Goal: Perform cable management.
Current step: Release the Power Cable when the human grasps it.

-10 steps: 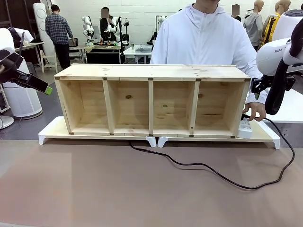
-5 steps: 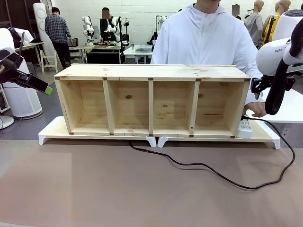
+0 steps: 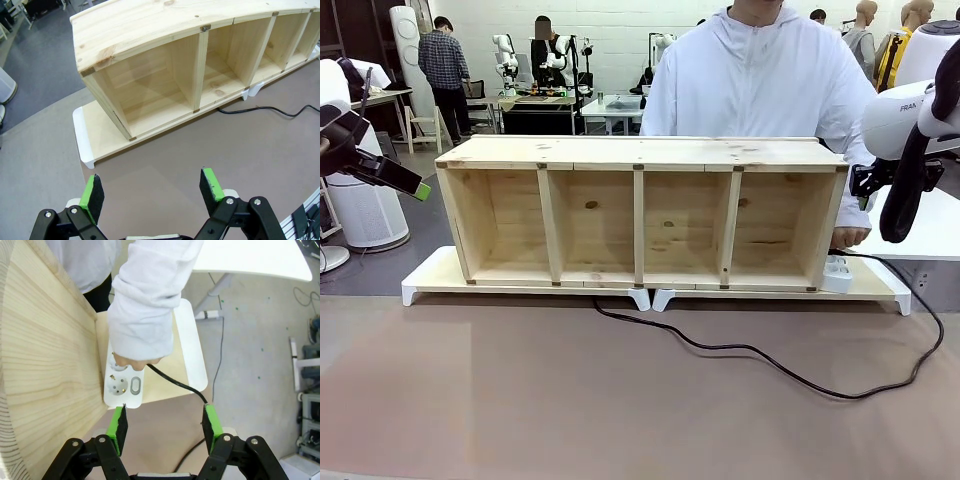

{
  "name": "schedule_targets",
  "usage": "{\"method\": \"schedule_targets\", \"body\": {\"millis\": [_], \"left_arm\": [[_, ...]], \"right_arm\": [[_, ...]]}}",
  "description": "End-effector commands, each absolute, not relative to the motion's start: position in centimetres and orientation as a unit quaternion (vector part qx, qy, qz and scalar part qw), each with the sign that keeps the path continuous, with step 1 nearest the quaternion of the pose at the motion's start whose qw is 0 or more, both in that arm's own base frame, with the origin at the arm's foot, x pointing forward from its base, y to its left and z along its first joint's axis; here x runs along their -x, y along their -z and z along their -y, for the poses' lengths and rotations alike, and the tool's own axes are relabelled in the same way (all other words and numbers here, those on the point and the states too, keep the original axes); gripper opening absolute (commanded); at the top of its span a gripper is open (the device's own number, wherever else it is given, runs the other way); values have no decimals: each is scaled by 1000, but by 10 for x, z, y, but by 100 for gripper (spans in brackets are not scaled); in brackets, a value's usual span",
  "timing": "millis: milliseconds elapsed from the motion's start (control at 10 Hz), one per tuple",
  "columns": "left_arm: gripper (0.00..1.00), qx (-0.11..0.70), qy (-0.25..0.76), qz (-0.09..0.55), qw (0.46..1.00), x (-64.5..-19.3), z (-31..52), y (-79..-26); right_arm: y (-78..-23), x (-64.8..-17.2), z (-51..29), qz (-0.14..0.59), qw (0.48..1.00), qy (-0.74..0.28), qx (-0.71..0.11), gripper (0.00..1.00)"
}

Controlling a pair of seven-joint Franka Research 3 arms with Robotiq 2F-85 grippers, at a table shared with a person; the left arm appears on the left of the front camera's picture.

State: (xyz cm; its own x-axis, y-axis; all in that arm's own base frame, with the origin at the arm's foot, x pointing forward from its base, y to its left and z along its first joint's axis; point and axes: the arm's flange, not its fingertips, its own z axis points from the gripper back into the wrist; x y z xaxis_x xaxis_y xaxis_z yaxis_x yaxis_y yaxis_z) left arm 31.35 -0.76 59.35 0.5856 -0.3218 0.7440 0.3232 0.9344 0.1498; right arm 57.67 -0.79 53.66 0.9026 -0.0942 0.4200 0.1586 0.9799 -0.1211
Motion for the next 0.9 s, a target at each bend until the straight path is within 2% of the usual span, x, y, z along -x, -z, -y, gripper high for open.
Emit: {"method": "schedule_targets", "body": {"millis": [0,800], "left_arm": [[100,1,177,422,889,-316,8,-593],[100,1,177,422,889,-316,8,-593]], "right_arm": [[-536,-576,8,209,973,64,77,77],[-536,-576,8,209,973,64,77,77]]}}
